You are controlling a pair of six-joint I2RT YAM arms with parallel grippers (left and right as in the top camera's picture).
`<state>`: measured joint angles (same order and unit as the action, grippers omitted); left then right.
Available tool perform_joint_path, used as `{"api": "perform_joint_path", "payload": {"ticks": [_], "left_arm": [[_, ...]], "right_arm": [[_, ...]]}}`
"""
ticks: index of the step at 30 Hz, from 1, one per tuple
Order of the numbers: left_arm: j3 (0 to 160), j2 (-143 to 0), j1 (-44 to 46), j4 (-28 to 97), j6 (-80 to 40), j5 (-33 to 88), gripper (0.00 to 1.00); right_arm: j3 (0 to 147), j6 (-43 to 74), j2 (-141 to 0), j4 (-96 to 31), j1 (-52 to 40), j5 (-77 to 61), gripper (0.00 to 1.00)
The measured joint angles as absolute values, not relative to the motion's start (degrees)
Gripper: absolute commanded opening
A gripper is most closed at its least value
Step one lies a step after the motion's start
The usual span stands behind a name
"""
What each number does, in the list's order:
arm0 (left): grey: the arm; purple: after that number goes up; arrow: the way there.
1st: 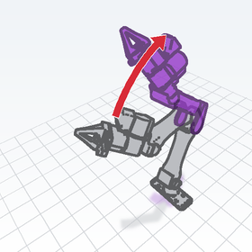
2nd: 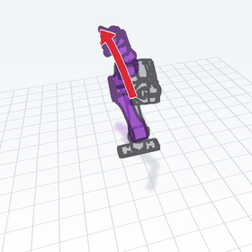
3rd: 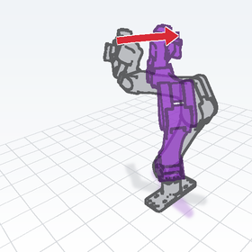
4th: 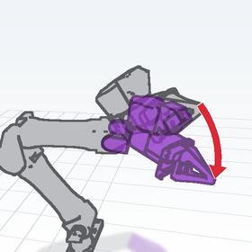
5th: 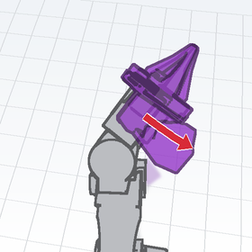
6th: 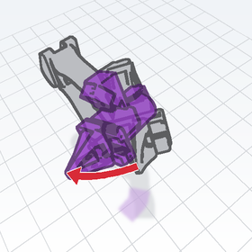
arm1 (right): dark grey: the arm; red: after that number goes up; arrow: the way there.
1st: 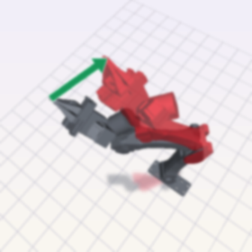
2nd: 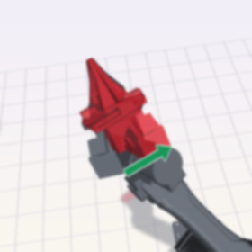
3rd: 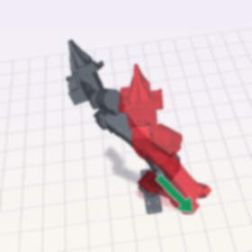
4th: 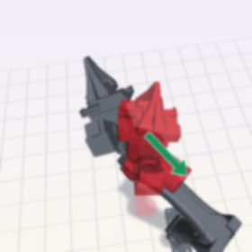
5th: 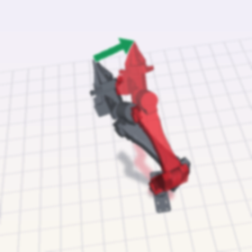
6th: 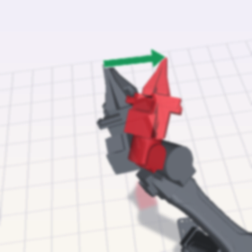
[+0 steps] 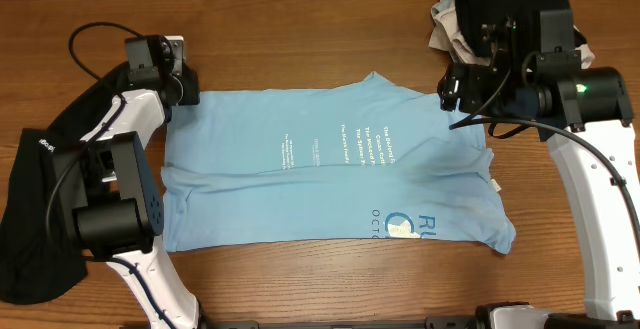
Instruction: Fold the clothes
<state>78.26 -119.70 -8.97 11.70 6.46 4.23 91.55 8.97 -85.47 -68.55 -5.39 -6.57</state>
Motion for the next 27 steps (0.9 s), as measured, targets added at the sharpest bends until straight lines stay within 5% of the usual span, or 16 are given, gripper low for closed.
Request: {"api": "perform_joint_path", "payload": {"ticks": [7, 16, 27], "left_arm": [[78.3, -119.7, -9.0, 13.5, 6.3, 4.1, 0.04], [78.8, -119.7, -9.7, 19.8, 1.7, 4.1, 0.04], [96.4, -114.3, -10.3, 49.3, -8.5, 4.1, 0.04]], "right_arm": [[91.5, 9.0, -85.5, -68.5, -5.4, -6.6, 0.92], [91.5, 9.0, -85.5, -67.2, -5.4, -2.1, 0.86], [91.6, 7.9, -87.0, -55.4, -5.4, -0.8, 0.83]]}}
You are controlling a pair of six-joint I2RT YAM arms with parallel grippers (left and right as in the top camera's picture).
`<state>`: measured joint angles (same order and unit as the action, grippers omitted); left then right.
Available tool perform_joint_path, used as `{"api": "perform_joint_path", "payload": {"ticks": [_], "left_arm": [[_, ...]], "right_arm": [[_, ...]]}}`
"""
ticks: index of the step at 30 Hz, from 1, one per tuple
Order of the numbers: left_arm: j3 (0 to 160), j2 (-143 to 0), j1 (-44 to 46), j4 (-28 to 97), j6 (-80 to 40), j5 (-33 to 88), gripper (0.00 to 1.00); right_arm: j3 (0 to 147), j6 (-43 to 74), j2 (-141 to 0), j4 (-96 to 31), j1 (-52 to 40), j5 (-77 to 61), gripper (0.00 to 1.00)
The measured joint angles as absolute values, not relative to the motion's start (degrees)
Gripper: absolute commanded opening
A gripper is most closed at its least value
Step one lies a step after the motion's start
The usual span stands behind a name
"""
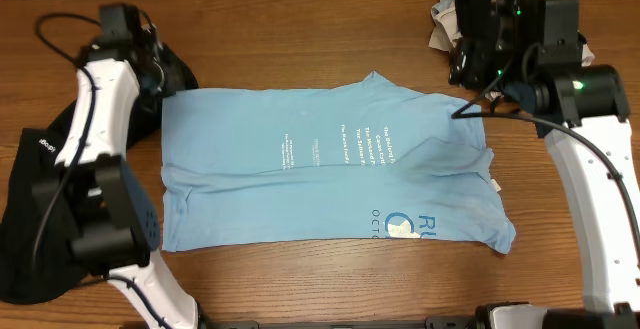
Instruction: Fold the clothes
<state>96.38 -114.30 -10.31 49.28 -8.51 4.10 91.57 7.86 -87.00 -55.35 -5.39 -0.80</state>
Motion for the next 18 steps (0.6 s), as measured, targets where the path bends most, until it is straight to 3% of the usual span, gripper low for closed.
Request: {"api": "perform_joint_path", "payload": {"ticks": [10, 18], "left_arm": [[98.9, -108.9, -10.2, 59.8, -13.4, 5.3, 0.04], [98.9, -108.9, -10.2, 61.1, -14.5, 6.1, 0.04]], "right_arm": [[91.8, 3.7, -104.3, -41.5, -5.4, -2.6, 0.83], [91.8, -0.1, -116.3, -39.6, -5.6, -5.2, 0.86]]}}
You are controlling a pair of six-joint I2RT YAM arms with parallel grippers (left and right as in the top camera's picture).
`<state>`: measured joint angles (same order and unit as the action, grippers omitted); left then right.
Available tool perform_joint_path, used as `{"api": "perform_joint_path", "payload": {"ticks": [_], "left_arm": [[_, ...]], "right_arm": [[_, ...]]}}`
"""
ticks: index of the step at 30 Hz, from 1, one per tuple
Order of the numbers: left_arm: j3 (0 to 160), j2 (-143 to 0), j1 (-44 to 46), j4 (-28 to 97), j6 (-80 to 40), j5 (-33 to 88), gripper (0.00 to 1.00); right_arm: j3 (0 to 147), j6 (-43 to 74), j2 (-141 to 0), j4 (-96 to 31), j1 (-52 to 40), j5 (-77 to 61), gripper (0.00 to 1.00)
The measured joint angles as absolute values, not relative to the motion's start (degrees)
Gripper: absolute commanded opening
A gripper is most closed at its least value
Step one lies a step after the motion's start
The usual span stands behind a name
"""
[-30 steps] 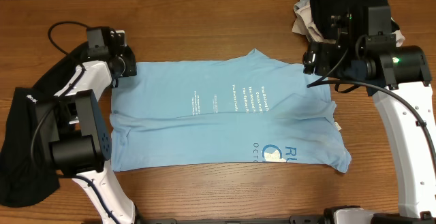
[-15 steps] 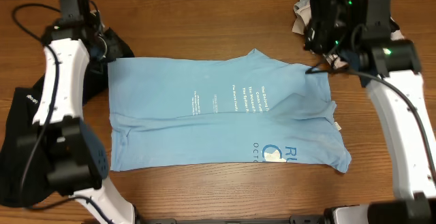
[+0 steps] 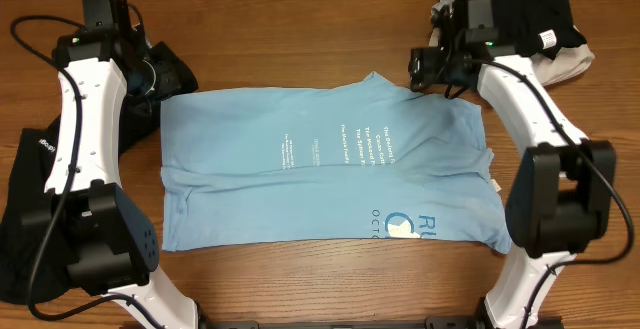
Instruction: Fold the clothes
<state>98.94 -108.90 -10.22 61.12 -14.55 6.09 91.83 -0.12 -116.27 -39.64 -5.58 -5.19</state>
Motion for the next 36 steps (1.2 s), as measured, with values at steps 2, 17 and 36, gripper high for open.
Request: {"api": "perform_joint_path", "payload": {"ticks": [2, 17, 36], "left_arm": [[98.9, -108.9, -10.2, 61.1, -14.7, 6.2, 0.04], [98.9, -108.9, -10.2, 60.8, -15.0, 6.3, 0.04], [98.9, -108.9, -10.2, 60.9, -14.9, 6.4, 0.04]], "right_arm": [[91.8, -0.9, -117.9, -40.7, -5.7, -5.3, 0.87], [91.0, -7.6, -123.2, -39.7, -5.5, 0.0, 0.52], [88.8, -6.9, -123.2, -41.6, -4.4, -6.8, 0.04]]}}
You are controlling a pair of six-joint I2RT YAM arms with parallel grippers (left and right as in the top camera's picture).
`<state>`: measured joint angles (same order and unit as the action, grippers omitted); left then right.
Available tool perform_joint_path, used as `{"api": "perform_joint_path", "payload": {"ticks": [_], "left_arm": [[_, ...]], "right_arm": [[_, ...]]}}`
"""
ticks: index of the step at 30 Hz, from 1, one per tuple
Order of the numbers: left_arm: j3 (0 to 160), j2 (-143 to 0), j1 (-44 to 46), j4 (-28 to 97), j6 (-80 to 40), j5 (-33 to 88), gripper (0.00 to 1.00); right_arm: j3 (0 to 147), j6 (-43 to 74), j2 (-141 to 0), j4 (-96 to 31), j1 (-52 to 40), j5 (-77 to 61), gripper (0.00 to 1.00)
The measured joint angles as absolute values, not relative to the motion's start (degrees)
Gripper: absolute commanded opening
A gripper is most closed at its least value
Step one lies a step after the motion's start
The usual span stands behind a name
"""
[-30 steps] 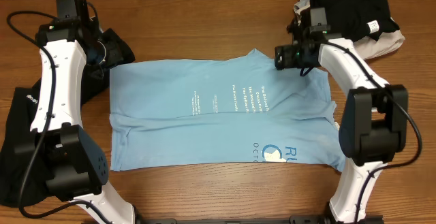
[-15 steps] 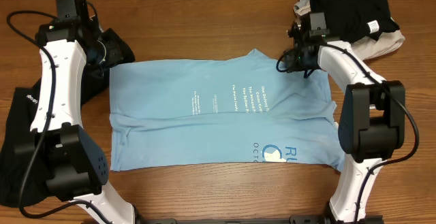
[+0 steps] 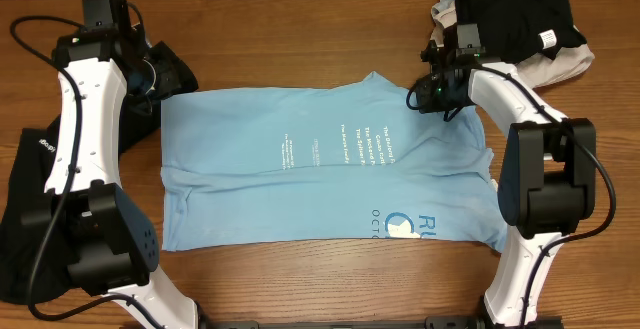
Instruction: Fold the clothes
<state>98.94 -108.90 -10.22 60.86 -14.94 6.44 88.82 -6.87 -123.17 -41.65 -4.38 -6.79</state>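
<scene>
A light blue T-shirt [image 3: 320, 169] with white print lies spread flat on the wooden table, its sleeves to the right. My left gripper [image 3: 152, 77] hovers at the shirt's far left corner, over a black garment there. My right gripper [image 3: 428, 95] is low at the far right edge of the shirt, by the upper sleeve. From overhead neither gripper's fingers show clearly enough to tell whether they are open or shut, or whether they touch the cloth.
A pile of black and pale clothes [image 3: 515, 14] sits at the back right behind the right arm. A black garment [image 3: 20, 219] lies along the left edge, and more dark cloth [image 3: 178, 69] by the left gripper. Both arm bases stand at the front.
The right gripper has moved a little nearer and lower, from just beyond the shirt's far right edge onto the upper sleeve. The left arm and the shirt look the same.
Both arms were first folded, with the grippers near the shirt's far corners. Then the left arm was stretched toward the far left corner. Then the right arm was stretched out too, its gripper beyond the far right edge. Now it is at the sleeve. The shirt has stayed flat.
</scene>
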Motion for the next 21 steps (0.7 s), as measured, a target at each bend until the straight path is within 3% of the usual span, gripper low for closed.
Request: {"api": "perform_joint_path", "payload": {"ticks": [11, 18, 21], "left_arm": [[98.9, -108.9, -10.2, 60.9, -14.9, 6.5, 0.04], [98.9, -108.9, -10.2, 60.9, -14.9, 6.5, 0.04], [98.9, -108.9, -10.2, 60.9, -14.9, 6.5, 0.04]], "right_arm": [[97.7, -2.5, -121.1, -63.1, -6.4, -6.4, 0.04], [93.0, 2.2, -119.0, -74.7, -15.9, -5.7, 0.04], [86.8, 4.6, -119.0, -76.8, -21.5, -5.5, 0.11]]}}
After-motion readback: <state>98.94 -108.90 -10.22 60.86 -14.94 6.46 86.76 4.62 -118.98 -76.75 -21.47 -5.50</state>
